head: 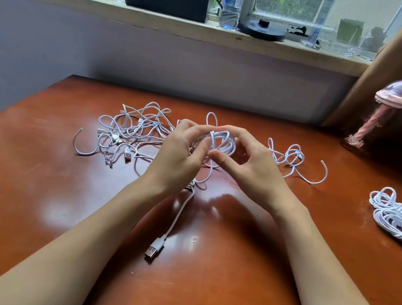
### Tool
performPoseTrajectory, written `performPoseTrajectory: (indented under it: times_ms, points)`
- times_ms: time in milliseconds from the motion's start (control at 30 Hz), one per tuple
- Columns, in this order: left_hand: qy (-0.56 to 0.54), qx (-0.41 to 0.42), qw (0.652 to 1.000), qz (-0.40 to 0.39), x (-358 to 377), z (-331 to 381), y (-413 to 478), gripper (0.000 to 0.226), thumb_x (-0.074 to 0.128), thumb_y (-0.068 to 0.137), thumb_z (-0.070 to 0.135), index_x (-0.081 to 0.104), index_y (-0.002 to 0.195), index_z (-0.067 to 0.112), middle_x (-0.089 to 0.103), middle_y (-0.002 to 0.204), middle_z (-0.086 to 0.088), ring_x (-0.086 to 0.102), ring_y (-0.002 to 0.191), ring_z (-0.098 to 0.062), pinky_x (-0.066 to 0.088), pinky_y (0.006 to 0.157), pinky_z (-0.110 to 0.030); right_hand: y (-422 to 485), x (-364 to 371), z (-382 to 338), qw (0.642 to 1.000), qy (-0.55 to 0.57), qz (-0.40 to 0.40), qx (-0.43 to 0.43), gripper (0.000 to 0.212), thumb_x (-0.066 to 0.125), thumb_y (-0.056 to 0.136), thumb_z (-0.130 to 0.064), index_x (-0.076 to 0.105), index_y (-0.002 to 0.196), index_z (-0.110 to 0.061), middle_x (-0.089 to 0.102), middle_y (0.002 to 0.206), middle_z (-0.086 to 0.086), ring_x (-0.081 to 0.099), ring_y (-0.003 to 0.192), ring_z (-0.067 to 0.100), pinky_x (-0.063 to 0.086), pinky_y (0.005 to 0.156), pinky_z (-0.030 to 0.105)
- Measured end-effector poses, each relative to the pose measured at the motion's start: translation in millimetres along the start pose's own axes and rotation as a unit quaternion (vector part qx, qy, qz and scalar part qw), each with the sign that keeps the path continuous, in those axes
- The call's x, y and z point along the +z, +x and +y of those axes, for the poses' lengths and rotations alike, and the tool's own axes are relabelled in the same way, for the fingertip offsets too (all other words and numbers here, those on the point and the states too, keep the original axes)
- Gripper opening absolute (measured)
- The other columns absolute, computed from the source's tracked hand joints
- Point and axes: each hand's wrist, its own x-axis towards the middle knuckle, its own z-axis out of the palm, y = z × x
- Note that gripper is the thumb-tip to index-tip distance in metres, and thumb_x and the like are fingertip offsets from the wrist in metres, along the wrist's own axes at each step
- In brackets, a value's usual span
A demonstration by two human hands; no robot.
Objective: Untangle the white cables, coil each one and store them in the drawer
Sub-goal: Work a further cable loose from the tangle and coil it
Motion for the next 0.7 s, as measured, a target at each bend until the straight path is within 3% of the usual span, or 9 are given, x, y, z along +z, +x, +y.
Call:
performPoseTrajectory:
  times_ms: [167,300,433,533,700]
  points:
    - [-0.024,-0.012,0.999,-0.028,1.3,-0.3,-0.4,0.045,0.053,0.097,0.025,0.058,0.139,0.010,0.055,0.114,-0.004,0.059,0.101,-0.010,0.045,0.089,-0.014,1.6,1.0,-0.6,0.999,0.033,0.011,0.015,0.039,0.077,0.089,-0.033,0.063,0.124,-0.020,0.069,0.087,-0.003,0.059,0.072,0.010,0.051,0.070,0.026]
    - [-0.051,0.005,0.998,-0.035,1.0,-1.2,-0.9,0.046,0.061,0.094,0.021,0.057,0.139,0.012,0.056,0.115,-0.002,0.061,0.100,-0.016,0.050,0.087,-0.027,2.5,-1.0,-0.1,0.997,0.062,0.038,0.017,0.038,0.077,0.088,-0.030,0.064,0.123,-0.020,0.074,0.102,0.002,0.070,0.091,0.020,0.056,0.084,0.031]
    - [-0.039,0.043,0.997,-0.057,0.7,-2.7,-2.5,0.054,0.067,0.087,0.013,0.054,0.139,0.010,0.053,0.117,-0.005,0.060,0.092,-0.014,0.047,0.070,-0.017,3.5,-3.4,-0.1,0.995,0.088,0.045,0.023,0.036,0.079,0.087,-0.019,0.065,0.121,-0.019,0.075,0.103,0.001,0.070,0.094,0.021,0.056,0.085,0.027]
    - [0.003,0.069,0.997,-0.042,2.3,-6.9,-0.8,0.055,0.077,0.085,0.015,0.056,0.135,0.008,0.053,0.113,-0.002,0.056,0.092,-0.007,0.042,0.074,-0.012,3.8,-1.7,-1.3,0.994,0.094,0.041,0.027,0.035,0.079,0.087,-0.018,0.066,0.118,-0.022,0.076,0.101,0.006,0.070,0.093,0.025,0.057,0.086,0.036]
    - [0.014,0.070,0.997,0.005,2.4,-5.5,-0.7,0.042,0.079,0.087,0.018,0.062,0.124,0.006,0.056,0.105,-0.002,0.054,0.084,-0.002,0.037,0.071,-0.008,5.6,-0.6,0.8,0.995,0.081,0.042,0.032,0.032,0.081,0.085,-0.031,0.068,0.115,-0.031,0.068,0.088,0.023,0.052,0.069,0.012,0.047,0.064,0.034]
